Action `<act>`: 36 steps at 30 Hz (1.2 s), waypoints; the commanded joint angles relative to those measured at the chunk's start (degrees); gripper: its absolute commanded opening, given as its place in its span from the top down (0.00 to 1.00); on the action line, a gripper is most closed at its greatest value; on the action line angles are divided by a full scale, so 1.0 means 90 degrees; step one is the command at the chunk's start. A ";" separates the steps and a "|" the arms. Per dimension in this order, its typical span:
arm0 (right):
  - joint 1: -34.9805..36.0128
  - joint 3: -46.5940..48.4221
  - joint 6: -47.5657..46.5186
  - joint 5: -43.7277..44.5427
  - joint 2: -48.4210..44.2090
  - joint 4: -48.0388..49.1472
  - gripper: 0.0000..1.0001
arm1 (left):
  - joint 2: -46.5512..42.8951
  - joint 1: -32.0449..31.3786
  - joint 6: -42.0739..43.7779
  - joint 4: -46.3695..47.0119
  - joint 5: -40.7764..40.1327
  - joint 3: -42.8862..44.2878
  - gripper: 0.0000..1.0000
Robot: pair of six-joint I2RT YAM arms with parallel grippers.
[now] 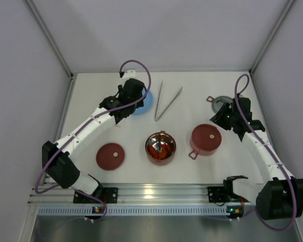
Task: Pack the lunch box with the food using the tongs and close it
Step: Close the box lid on the packing box, then pick up the box lid from the center of the board.
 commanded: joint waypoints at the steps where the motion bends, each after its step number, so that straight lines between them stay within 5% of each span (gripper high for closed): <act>1: 0.0038 0.0414 -0.0283 -0.0170 -0.0293 -0.0418 0.67 | -0.0311 0.0131 -0.0452 -0.0294 -0.0160 -0.0680 0.49; 5: 0.0028 0.0590 -0.0468 -0.0356 -0.0440 -0.0506 0.56 | -0.0594 0.0629 -0.0647 -0.0236 0.0218 -0.1277 0.47; 13: 0.0048 0.0562 -0.0605 -0.0502 -0.0626 -0.0623 0.54 | -0.0878 0.1820 -0.0852 0.0126 0.0913 -0.2263 0.47; 36: 0.0155 0.0103 -0.0635 -0.0717 -0.0801 -0.0486 0.55 | -0.1161 0.1900 -0.1214 0.0341 0.2104 -0.4246 0.60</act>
